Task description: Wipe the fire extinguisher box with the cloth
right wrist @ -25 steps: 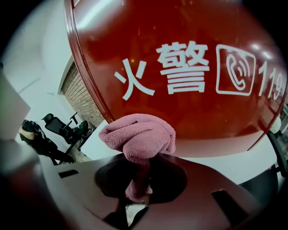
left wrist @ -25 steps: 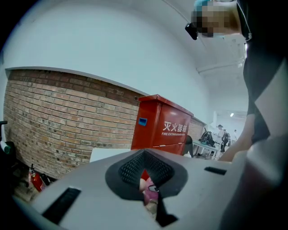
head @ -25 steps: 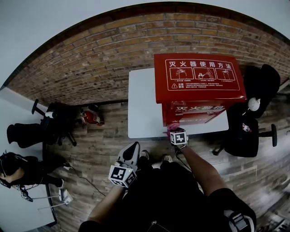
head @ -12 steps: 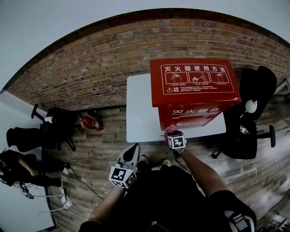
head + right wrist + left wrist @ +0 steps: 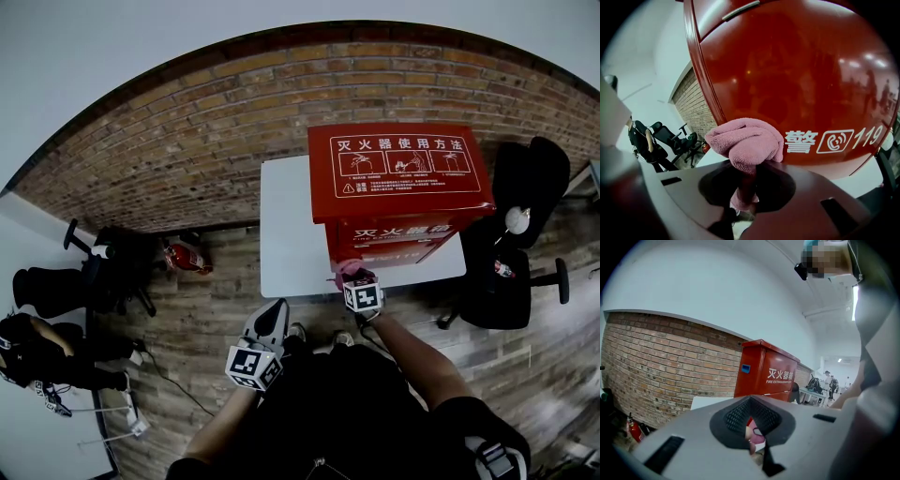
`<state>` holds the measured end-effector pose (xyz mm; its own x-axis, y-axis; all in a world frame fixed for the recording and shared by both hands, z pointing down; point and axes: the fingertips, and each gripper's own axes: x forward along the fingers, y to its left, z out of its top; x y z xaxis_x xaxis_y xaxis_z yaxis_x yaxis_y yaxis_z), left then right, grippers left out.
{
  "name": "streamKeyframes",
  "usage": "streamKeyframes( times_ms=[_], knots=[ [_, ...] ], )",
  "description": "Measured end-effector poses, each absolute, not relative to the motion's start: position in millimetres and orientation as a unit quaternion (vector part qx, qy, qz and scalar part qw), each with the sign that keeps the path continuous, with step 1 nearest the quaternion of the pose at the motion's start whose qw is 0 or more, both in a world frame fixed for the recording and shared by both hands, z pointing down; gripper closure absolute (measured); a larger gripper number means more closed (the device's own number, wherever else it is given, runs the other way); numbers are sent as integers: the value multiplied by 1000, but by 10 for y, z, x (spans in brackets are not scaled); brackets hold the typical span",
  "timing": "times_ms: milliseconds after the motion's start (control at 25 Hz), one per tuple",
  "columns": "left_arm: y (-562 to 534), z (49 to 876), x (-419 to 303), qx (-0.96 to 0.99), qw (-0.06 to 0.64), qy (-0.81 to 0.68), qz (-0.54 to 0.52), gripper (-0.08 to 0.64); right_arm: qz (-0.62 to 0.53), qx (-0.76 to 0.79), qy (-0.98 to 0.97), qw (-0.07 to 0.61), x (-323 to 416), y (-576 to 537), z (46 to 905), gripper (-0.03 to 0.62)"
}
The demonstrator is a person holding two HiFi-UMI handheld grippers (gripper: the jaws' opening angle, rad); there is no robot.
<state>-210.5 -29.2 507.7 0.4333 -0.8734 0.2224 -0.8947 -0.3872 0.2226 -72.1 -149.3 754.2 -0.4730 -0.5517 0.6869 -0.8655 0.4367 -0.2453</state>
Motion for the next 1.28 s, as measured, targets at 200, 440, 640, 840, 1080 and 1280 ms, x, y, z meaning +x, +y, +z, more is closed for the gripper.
streamKeyframes(
  times_ms=[200,440,640,840,1080,1280],
  knots=[
    [-295,5092,-2089,832,162,-529,32,537,290,442,-810,256,-750,-1496,7381,508],
    [-307,5096,-2074,834,160,-527,32,537,292,449,-806,254,-719,-1497,7241,508],
    [-309,5104,-2083,834,157,-528,34,537,290,453,-805,249,-714,-1508,7065,508],
    [-317,5096,-2060,835,158,-525,32,537,281,462,-805,244,-694,-1525,6904,508],
    [-328,5079,-2011,838,159,-521,28,537,274,466,-809,230,-677,-1534,6693,508],
    [-330,5085,-1985,840,157,-519,30,537,262,463,-817,225,-695,-1548,6524,508]
  ],
)
